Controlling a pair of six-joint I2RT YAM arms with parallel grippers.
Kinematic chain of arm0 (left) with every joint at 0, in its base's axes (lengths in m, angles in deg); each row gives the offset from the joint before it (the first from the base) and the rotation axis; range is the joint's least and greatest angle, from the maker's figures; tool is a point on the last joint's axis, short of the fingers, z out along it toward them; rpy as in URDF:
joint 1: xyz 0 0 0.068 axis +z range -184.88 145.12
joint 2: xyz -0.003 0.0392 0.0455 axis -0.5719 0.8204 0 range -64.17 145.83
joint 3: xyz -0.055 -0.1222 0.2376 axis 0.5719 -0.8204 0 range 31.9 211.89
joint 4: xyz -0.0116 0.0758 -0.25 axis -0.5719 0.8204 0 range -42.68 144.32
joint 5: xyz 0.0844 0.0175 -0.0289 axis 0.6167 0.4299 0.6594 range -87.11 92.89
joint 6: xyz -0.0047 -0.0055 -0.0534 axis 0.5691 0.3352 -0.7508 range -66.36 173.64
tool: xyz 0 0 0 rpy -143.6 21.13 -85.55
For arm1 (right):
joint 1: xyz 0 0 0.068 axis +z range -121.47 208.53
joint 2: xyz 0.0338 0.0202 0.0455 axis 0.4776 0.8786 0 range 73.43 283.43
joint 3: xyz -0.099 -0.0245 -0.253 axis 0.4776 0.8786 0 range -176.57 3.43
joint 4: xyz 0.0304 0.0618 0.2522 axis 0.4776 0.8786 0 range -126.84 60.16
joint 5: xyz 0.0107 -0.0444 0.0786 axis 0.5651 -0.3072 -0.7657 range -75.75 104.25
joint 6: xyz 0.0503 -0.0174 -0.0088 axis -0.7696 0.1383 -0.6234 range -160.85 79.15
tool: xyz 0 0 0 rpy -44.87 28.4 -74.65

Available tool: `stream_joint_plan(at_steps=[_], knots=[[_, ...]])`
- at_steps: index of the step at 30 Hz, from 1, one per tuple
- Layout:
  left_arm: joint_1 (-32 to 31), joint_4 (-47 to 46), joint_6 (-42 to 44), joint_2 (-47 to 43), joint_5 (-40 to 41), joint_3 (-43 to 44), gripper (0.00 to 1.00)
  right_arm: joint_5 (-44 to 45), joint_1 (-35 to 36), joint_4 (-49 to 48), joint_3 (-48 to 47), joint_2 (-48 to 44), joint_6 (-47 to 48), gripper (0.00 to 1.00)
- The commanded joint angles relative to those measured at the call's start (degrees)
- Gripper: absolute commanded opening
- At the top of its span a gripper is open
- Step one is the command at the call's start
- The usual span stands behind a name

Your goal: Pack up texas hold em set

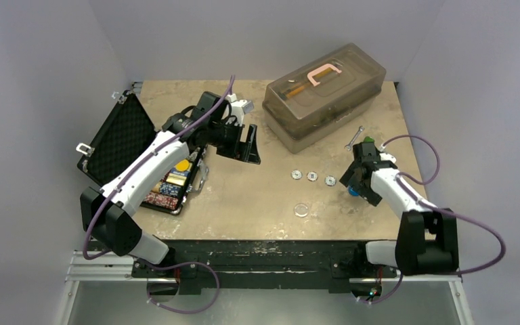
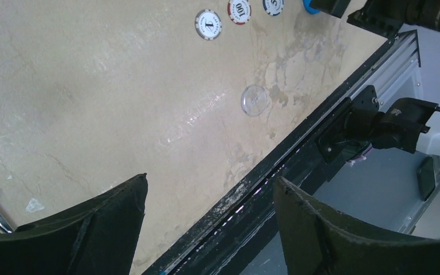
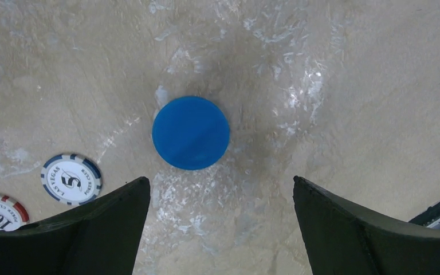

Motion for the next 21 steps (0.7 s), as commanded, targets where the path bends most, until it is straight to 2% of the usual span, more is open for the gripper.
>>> stream_joint_plan(at_steps=[1,7,11,21], knots=[[-0.44,-1.1,1.99,-1.67,-1.43,0.94,0.77,-6.48,-4.95,-3.42,-4.44,5.56,6.72,0.89],[-0.4,-1.17,2.18,-0.84,-1.58,0.93,0.77,-8.37,-7.33,-4.28,-8.45,11.56,8.79,0.87],[-0.38,-1.38,1.69,-0.37,-3.49,0.89,0.77,-10.67,-7.34,-5.1,-8.77,13.38,8.2,0.77],[-0.39,-1.88,1.37,-0.23,-4.68,0.61,0.77,-12.14,-7.34,-6.15,-8.81,16.33,7.09,0.75]])
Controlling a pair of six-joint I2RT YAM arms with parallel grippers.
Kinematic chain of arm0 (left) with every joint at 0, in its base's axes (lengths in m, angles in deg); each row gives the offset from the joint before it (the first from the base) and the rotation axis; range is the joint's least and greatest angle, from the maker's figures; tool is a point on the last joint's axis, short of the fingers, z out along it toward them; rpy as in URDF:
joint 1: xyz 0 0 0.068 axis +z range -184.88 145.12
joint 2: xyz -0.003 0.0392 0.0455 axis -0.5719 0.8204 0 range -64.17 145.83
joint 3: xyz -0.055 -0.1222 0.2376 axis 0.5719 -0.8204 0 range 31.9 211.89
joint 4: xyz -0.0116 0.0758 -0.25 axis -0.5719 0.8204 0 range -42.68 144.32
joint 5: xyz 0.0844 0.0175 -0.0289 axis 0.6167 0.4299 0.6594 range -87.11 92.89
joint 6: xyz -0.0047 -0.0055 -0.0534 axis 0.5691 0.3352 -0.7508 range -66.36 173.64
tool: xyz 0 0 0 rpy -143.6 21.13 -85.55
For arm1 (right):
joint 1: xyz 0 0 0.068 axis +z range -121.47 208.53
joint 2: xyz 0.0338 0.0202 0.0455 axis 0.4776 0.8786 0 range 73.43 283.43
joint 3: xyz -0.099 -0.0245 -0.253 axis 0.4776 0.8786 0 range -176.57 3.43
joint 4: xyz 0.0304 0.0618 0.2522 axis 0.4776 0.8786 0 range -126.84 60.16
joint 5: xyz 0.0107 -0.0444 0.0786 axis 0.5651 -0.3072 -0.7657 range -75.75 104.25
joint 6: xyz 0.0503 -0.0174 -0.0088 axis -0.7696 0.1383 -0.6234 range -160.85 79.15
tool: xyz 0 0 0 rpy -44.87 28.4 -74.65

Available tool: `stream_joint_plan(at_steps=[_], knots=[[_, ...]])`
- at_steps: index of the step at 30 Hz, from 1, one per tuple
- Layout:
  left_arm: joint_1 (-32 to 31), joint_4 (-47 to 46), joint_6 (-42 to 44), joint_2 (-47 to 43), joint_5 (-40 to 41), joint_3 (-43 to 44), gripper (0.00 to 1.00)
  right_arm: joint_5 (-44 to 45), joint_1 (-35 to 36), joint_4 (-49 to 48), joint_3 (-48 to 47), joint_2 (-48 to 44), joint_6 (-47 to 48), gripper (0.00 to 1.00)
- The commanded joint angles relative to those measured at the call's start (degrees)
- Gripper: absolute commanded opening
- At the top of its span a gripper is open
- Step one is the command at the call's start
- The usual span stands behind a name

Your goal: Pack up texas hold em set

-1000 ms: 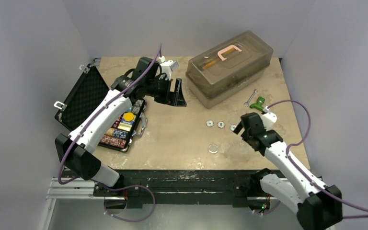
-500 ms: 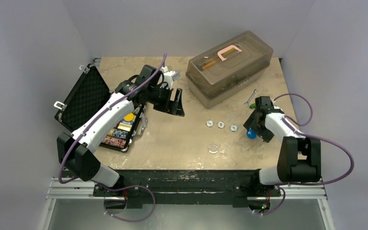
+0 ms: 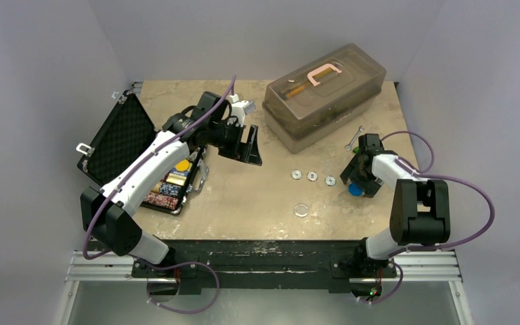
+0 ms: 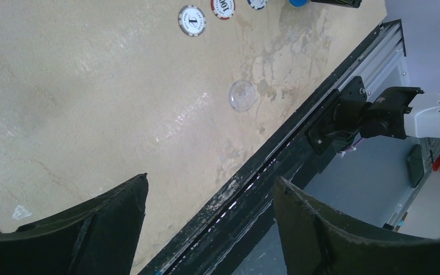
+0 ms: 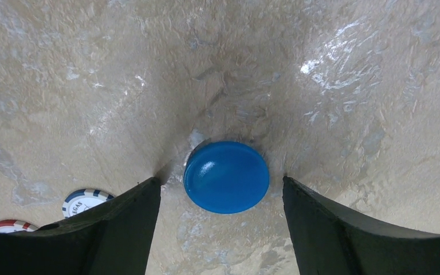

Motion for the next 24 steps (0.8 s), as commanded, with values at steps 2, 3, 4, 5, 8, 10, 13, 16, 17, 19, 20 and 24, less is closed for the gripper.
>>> stream_joint_plan(at_steps=[2,3,4,5,8,10,13,16,17,19,20,24], knots=[[-0.17,-1.58,0.64,-0.33,-1.7,0.62,0.77,-0.98,-0.09,-1.03,-1.74,1.05,-0.49,0.73],[-0.11,-1.58,0.72,-0.43,-1.71,0.62,0.77,-0.71,-0.09,-0.86,-1.83,1.21,-0.53,0.73],[-0.14,-1.61,0.73,-0.46,-1.75,0.62,0.77,-0.56,-0.09,-0.78,-1.94,1.34,-0.53,0.72],[-0.09,-1.59,0.73,-0.48,-1.76,0.62,0.77,-0.46,-0.09,-0.67,-1.99,1.39,-0.5,0.71],[-0.17,-1.58,0.65,-0.44,-2.05,0.59,0.77,-0.31,-0.08,-0.44,-1.99,1.44,-0.59,0.68],[-0.13,-1.7,0.56,-0.33,-2.19,0.63,0.77,-0.17,-0.09,-0.26,-1.99,1.53,-0.35,0.68],[-0.14,-1.67,0.62,-0.38,-2.22,0.62,0.77,0.12,-0.09,0.17,-2.37,1.86,0.03,0.68],[-0.11,-1.68,0.71,-0.37,-2.06,0.62,0.77,0.55,-0.09,0.38,-2.8,2.44,0.18,0.67],[-0.1,-1.61,0.72,-0.36,-1.98,0.58,0.77,0.64,-0.09,0.48,-2.93,2.55,0.2,0.66],[-0.1,-1.58,0.81,-0.38,-1.86,0.6,0.77,0.72,-0.09,0.49,-2.89,2.68,0.24,0.63],[-0.09,-1.58,0.81,-0.39,-1.85,0.62,0.77,0.65,-0.09,0.35,-2.75,2.72,0.21,0.62],[-0.1,-1.63,0.81,-0.54,-1.94,0.58,0.77,0.73,-0.09,-0.1,-2.13,2.46,0.21,0.6]])
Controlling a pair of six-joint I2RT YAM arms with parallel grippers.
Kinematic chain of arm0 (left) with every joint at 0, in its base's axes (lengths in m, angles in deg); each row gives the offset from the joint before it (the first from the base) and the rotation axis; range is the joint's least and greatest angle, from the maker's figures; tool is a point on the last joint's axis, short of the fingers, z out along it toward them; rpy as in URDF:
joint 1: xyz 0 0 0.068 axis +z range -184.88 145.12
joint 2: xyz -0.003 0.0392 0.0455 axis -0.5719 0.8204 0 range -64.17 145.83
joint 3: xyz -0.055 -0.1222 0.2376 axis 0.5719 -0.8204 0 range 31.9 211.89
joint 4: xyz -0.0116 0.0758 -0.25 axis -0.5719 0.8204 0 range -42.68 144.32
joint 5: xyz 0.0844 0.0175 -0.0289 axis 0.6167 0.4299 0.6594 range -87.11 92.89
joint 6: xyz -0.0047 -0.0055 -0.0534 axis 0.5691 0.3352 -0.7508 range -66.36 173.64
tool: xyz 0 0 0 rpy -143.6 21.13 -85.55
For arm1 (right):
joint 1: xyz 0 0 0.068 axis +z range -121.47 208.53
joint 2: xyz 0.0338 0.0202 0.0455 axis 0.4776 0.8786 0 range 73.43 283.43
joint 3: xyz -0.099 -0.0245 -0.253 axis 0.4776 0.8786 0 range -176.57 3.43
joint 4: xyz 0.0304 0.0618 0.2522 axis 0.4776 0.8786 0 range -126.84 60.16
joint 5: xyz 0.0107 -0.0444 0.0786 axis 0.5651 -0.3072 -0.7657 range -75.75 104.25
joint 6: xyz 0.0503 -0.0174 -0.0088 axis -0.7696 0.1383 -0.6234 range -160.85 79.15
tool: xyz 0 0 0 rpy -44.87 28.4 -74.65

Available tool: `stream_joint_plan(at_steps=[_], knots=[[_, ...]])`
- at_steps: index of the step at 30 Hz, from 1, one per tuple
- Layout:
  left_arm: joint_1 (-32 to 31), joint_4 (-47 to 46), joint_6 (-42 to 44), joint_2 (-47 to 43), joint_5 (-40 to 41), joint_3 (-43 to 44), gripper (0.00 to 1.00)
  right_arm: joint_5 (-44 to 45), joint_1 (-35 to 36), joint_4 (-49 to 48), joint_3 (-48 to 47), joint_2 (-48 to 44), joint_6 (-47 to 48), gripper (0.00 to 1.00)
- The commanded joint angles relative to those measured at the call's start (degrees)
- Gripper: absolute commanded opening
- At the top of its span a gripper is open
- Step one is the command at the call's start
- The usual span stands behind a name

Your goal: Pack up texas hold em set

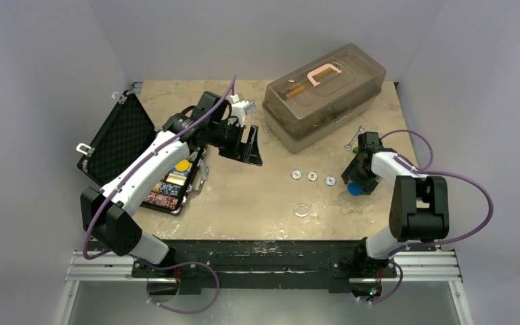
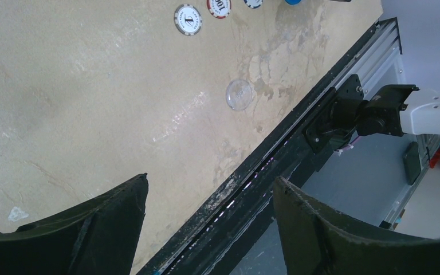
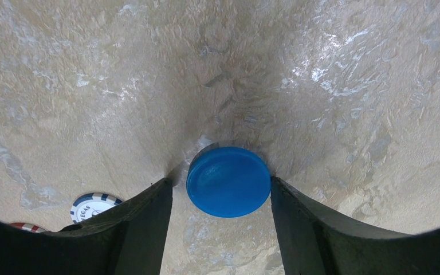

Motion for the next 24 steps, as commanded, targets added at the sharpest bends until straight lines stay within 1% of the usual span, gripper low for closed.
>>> stream_joint_plan(at_steps=[1,2,4,5,12,15,17,24], knots=[[-0.09,-1.55,0.81,-0.51,-1.06,0.62,0.77,1.24,-0.09,-0.34,-0.61,0.2,0.34,0.6],[-0.09,-1.54,0.81,-0.56,-1.06,0.62,0.77,1.2,-0.09,-0.57,-0.47,0.12,0.42,0.59],[-0.13,-1.55,0.81,-0.55,-1.06,0.62,0.77,0.54,-0.09,-0.94,-0.24,0.18,0.64,0.52],[-0.1,-1.59,0.81,-0.53,-1.06,0.62,0.77,0.19,-0.09,-0.99,-0.19,0.26,0.58,0.51],[-0.16,-1.53,0.9,-0.31,-1.1,0.62,0.77,-1.02,-0.09,-1.38,0.0,0.18,0.2,0.49],[-0.12,-1.54,0.83,-0.31,-1.14,0.62,0.77,-1.36,-0.08,-0.92,-0.08,-0.81,0.29,0.44],[-0.11,-1.55,0.82,-0.17,-1.15,0.61,0.77,-1.66,-0.09,-0.59,-0.02,-1.74,0.25,0.43],[-0.17,-1.55,0.73,0.33,-1.24,0.62,0.77,-1.71,-0.09,1.18,-0.02,-5.22,-0.18,0.42]])
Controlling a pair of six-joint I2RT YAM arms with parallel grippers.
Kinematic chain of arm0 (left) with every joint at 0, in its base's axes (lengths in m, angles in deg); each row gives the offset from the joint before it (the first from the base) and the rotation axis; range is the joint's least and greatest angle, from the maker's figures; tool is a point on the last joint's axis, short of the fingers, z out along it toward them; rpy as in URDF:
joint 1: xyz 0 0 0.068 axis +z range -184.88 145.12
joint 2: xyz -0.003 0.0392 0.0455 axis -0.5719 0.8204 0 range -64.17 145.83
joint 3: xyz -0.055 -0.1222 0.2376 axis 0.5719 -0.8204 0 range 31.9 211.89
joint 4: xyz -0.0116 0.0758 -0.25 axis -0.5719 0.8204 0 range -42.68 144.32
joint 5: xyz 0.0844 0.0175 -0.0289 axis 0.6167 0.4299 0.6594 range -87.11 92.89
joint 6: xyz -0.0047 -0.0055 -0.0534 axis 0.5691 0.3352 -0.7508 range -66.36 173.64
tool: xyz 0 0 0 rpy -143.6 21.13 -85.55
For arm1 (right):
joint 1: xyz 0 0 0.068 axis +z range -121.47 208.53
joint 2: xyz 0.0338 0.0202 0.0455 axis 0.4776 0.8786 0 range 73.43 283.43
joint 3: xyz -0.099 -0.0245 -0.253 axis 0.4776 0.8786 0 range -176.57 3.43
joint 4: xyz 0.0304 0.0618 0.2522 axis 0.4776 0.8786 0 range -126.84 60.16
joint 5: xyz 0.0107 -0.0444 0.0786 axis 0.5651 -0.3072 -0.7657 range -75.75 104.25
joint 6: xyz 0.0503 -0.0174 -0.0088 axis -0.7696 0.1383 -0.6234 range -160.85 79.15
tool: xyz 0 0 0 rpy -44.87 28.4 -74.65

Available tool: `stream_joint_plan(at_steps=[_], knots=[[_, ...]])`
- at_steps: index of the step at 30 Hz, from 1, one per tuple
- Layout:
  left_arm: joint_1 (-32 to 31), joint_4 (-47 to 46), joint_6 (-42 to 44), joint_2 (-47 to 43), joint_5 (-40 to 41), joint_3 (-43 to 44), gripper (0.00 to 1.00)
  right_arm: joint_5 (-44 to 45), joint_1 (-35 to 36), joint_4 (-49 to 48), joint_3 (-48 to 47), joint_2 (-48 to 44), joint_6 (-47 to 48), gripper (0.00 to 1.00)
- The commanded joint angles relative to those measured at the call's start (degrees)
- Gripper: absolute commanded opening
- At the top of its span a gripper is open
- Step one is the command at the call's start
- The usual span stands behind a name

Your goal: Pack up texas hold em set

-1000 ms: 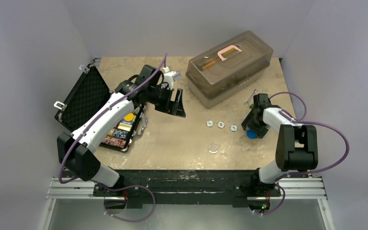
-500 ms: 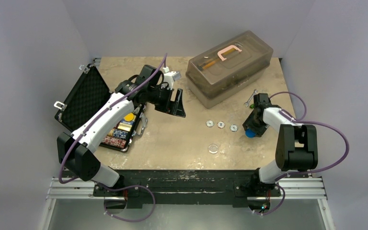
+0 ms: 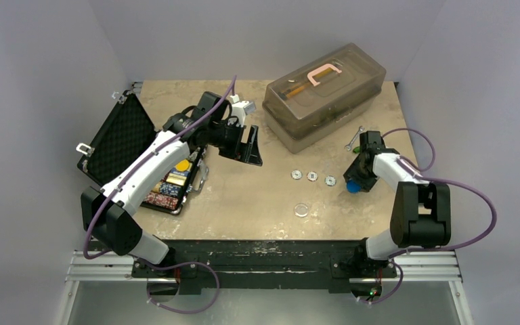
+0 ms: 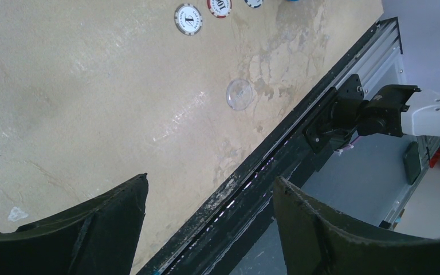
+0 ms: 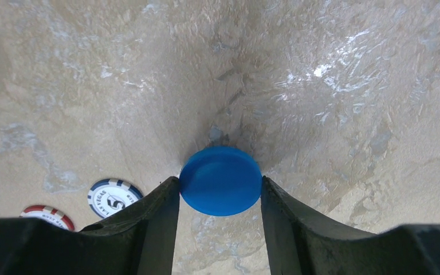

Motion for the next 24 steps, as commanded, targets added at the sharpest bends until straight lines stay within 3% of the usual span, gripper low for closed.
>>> stream_joint_plan(at_steps=[1,11,24], knots=[[-0.12,-1.54,0.73,0.28,-1.19,0.62,0.77,-0.98,-0.09,0.95,-0.03,-3.68,-0.63,0.42],[-0.15,-2.17,0.03,0.78,-1.58,0.17,0.77,-10.77,2.95,0.19,-0.02,-4.72,-5.77,0.4],[1.39,-11.13,-8.82,-1.35,3.78,-7.71,0.76,-19.97,17.04,-8.93,2.18,-8.29,-29.74,0.38]])
